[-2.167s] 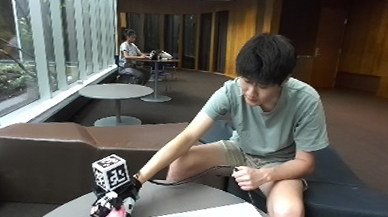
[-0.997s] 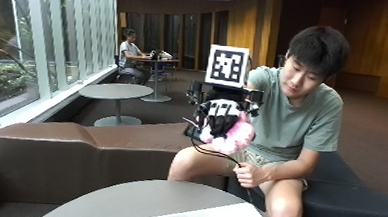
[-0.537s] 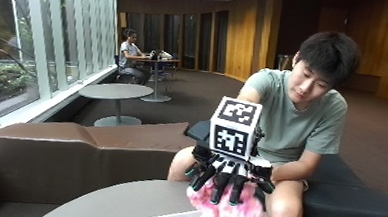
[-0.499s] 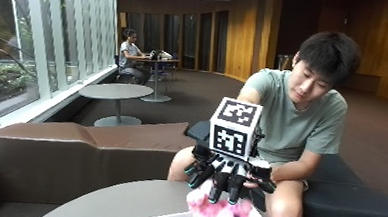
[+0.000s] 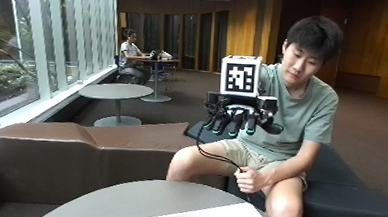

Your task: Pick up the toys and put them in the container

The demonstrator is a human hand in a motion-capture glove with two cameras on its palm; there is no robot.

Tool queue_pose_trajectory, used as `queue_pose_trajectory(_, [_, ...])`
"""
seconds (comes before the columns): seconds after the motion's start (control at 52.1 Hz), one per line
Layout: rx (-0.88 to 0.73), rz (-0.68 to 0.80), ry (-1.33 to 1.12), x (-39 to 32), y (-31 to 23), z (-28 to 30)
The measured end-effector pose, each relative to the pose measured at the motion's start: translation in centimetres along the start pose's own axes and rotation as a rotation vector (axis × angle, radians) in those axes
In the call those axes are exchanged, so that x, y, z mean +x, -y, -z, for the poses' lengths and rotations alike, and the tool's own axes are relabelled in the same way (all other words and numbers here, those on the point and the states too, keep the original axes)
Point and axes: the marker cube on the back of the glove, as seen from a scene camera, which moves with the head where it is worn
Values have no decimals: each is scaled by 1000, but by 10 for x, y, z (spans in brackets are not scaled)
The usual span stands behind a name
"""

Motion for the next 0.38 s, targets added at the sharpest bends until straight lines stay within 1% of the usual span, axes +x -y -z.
queue_pose_trajectory(0.058, [43,-2,47,2,-16,6])
queue_pose_trajectory(0.134, [82,31,71,7,-34,17])
queue_pose_trajectory(0.288, [196,33,126,9,-38,26])
queue_pose_trajectory(0.364, [167,185,141,14,-42,21])
queue_pose_trajectory(0.384, [155,202,141,14,-43,21])
